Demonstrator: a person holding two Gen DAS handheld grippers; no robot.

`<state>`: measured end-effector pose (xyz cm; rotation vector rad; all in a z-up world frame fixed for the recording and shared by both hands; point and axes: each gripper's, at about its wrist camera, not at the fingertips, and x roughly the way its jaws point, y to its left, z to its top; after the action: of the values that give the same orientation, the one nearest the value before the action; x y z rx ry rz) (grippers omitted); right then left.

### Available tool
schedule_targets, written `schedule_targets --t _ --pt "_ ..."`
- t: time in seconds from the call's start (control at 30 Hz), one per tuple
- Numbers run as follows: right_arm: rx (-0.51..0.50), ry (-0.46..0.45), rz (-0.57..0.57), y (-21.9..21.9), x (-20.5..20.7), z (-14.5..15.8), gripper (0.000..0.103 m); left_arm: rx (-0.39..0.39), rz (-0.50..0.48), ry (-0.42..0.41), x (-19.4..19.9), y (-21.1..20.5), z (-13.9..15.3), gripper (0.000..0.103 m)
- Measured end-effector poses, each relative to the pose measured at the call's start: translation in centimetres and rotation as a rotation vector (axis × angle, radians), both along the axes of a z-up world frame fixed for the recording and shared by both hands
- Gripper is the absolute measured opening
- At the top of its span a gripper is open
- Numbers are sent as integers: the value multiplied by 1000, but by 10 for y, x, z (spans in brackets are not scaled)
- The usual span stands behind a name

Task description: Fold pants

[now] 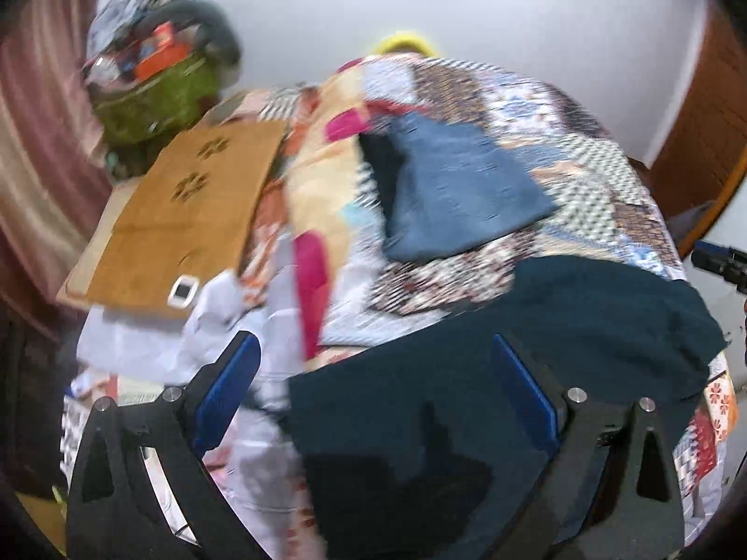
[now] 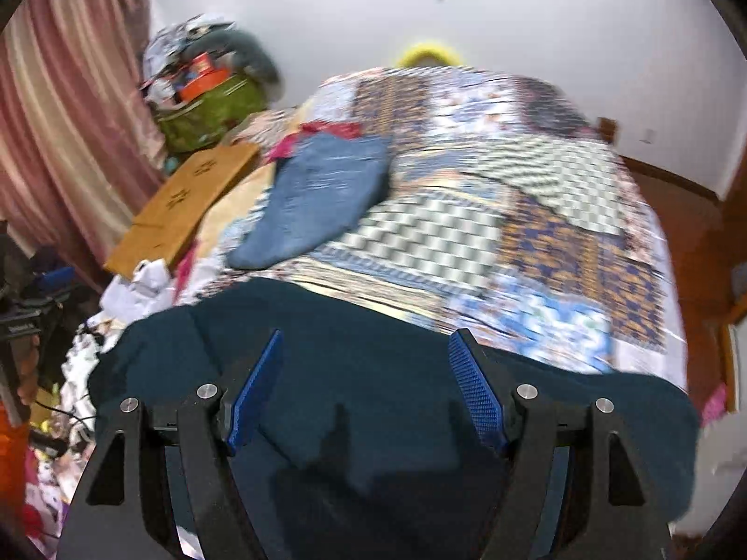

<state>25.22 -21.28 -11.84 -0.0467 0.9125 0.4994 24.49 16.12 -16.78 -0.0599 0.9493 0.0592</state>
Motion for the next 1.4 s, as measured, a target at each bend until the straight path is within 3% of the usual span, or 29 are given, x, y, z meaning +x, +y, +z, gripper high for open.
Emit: schedule_targets --t 0.13,0.27,0.3,0.33,0.37,0.43,0.53,0.6,0.73,0.8,0.87,0.9,1.03,1.1,1.23,1.27,1.3,1.37,1.4 --pt "-40 30 78 45 22 -11 69 -71 36 61 -7 37 -33 99" --pt "-68 69 148 79 40 -29 70 -147 37 133 -8 46 -69 99" --pt "-77 80 162 89 46 -35 69 -168 22 159 -6 45 -80 96" --pt "-83 95 171 96 51 -41 69 -192 2 181 -5 42 -87 87" --pt "-92 110 183 104 57 -47 69 -205 -13 195 -3 40 -92 79" --pt "-130 133 193 117 66 -58 69 -232 -40 209 -2 35 -101 71" --pt "-138 222 206 127 77 -75 67 -253 -47 216 -2 35 -108 70" --pt "-119 276 226 132 80 -83 57 -282 -48 224 -3 37 -112 70" --pt "-121 325 291 150 78 -90 56 -391 -35 246 -10 46 -121 69" --pt "-124 327 308 157 78 -92 52 -413 -16 244 -14 49 -124 61" --pt "-156 320 310 164 76 -95 40 -386 -1 238 -17 48 -123 38" --pt "-165 314 312 165 76 -95 34 -362 15 231 -19 47 -121 33" --pt "-172 251 306 165 68 -90 23 -335 34 186 -21 46 -111 26" --pt "-170 215 297 164 67 -86 8 -288 48 154 -19 44 -103 24" --pt "-154 143 259 164 75 -68 3 -193 78 67 -18 49 -73 21" --pt "-158 152 268 165 79 -65 3 -173 87 44 -18 52 -65 16" --pt "-156 143 256 164 82 -61 3 -145 111 21 -16 57 -57 0" --pt "-131 128 224 159 88 -53 3 -52 195 23 -15 71 -52 0" --pt "-120 124 213 156 90 -50 3 -76 204 36 -14 80 -54 0"
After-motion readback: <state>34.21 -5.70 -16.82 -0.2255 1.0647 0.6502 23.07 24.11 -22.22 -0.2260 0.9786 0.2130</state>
